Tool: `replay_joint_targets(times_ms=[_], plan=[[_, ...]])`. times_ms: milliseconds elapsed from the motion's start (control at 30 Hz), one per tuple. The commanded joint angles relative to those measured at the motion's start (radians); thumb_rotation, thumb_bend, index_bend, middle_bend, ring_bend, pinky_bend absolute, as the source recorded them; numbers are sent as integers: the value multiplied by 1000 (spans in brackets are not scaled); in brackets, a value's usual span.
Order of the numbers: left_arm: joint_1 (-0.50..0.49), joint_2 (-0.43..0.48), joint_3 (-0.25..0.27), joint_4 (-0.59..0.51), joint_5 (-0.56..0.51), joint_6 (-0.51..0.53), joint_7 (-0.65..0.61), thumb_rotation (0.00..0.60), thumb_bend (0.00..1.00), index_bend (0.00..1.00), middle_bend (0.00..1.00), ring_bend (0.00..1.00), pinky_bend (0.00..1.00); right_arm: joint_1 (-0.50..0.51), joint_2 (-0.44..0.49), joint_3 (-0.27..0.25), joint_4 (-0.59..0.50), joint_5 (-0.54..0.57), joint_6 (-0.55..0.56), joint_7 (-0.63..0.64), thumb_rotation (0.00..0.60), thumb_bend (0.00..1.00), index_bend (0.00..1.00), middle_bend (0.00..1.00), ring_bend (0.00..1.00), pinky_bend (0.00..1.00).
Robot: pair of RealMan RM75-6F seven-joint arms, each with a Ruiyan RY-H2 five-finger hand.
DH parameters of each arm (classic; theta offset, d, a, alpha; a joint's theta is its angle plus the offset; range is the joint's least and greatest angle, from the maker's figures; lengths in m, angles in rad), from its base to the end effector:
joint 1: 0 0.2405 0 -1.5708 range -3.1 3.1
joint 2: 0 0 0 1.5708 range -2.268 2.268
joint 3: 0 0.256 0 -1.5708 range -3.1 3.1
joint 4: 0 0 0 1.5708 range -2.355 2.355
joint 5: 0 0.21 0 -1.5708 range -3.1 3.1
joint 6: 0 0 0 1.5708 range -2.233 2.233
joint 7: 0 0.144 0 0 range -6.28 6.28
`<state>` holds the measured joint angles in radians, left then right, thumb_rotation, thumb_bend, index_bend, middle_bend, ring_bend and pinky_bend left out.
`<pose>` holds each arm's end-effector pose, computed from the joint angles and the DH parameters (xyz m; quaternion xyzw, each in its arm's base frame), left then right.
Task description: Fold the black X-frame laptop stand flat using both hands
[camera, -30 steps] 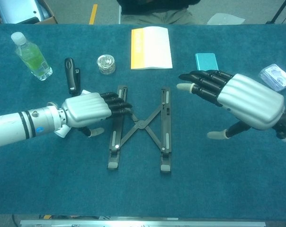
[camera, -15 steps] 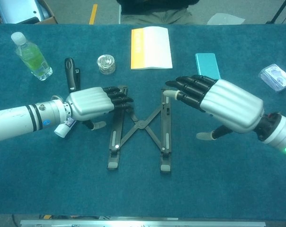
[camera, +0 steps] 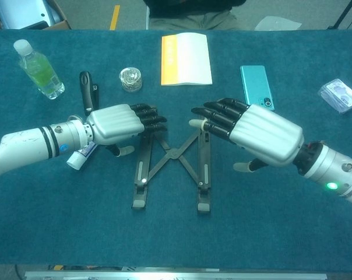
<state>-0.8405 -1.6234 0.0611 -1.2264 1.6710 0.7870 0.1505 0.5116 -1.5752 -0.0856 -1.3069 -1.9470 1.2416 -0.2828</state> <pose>-0.1617 0.3052 -0.0800 -0.9179 -0.1628 -0.2639 0.2475 -0.1875 -0.2245 -0.0313 0.8523 -0.1060 0.4098 0.3072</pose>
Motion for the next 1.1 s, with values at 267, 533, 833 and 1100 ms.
replay_joint_targets(times_ms=[267, 533, 833, 1100], plan=[[-1, -33, -3, 32, -26, 3, -1, 600, 424, 0, 0, 0, 0, 11, -58, -6, 71, -14, 11, -35, 567, 0, 0, 0, 0, 115], [-7, -46, -1, 52, -37, 4, -4, 600, 424, 0, 0, 0, 0, 9, -124, -14, 148, -25, 38, -60, 568, 0, 0, 0, 0, 97], [-10, -56, 3, 68, -45, 8, -16, 600, 423, 0, 0, 0, 0, 9, -212, -18, 252, -33, 62, -84, 567, 0, 0, 0, 0, 97], [-11, -63, 4, 76, -53, 11, -25, 600, 423, 0, 0, 0, 0, 10, -259, -24, 299, -26, 76, -85, 567, 0, 0, 0, 0, 97]])
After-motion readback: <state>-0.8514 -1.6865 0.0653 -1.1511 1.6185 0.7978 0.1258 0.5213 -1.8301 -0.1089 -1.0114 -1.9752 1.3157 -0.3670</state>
